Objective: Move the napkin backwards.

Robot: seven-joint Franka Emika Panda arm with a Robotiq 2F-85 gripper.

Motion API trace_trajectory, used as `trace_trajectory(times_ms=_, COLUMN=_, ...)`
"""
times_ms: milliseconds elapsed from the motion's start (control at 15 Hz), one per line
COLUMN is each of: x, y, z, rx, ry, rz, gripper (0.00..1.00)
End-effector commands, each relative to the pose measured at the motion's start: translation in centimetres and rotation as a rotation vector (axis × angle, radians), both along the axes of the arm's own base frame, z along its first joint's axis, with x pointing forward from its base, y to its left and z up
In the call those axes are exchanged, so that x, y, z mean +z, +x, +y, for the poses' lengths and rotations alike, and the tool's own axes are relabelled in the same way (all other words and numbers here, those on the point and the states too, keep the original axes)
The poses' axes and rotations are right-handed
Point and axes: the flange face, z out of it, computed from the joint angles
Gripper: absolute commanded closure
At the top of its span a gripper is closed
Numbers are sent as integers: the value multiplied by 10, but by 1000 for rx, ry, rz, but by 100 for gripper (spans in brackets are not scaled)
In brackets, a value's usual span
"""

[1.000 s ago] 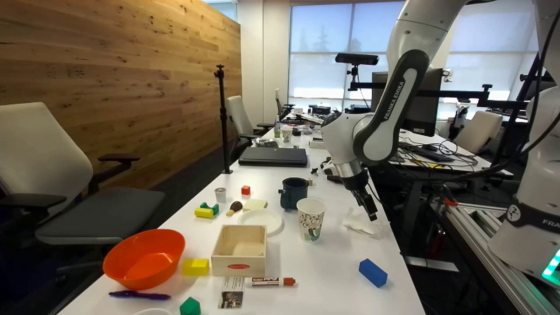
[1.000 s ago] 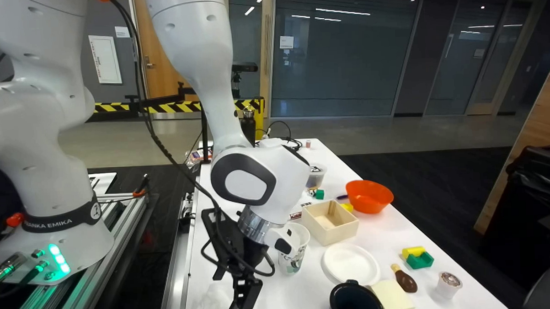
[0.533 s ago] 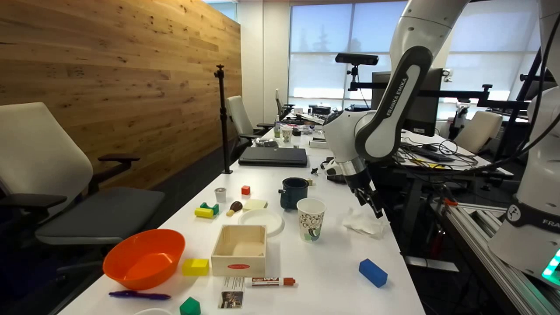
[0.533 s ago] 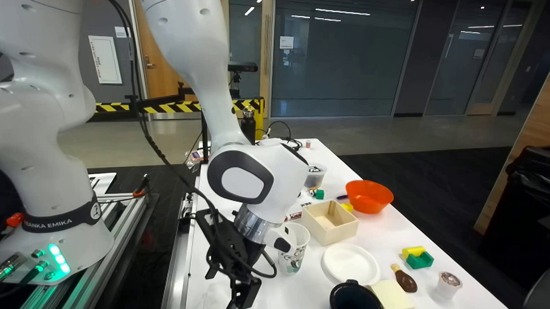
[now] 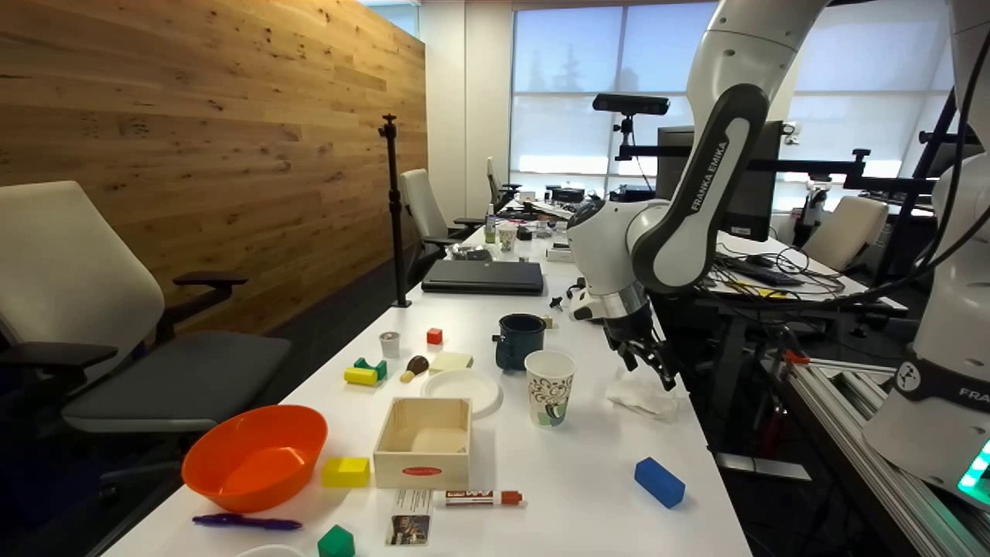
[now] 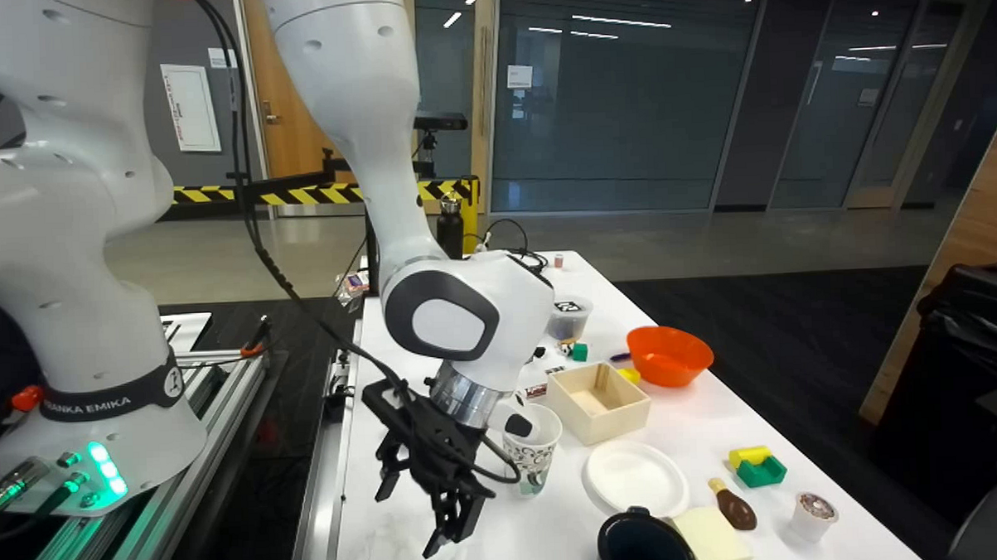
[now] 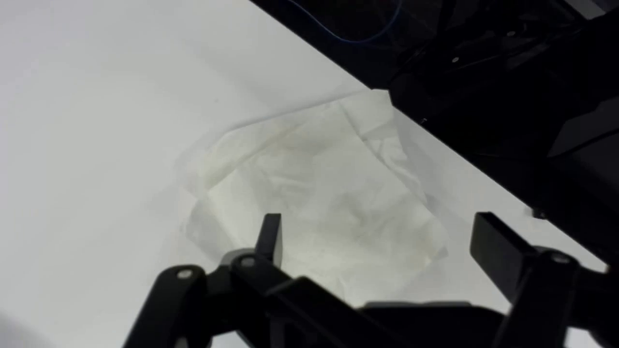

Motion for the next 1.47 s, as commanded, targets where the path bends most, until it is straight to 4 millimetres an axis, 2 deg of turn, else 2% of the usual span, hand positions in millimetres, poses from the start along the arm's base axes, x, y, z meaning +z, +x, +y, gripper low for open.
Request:
trace_trajectory(times_ms=0, x=-1, y=-4, z=3, rx=174, ry=7, rz=29, gripper=0)
trace_trajectory(times_ms=600, x=-10, y=-12, z=0, rx=421, ry=117, rz=111, gripper=0)
trace_trajectory(times_ms=867, x=4, y=-16, z=3, rx=492, ry=146, rz=73, gripper=0)
trace_trajectory(times_ms=1133, x=5, y=-17, z=6, rx=516, ry=168, rz=33, gripper=0)
trace_trajectory(times_ms=1400, x=8, y=-18, z=10, rx=472, ry=181, rz=-123, gripper=0)
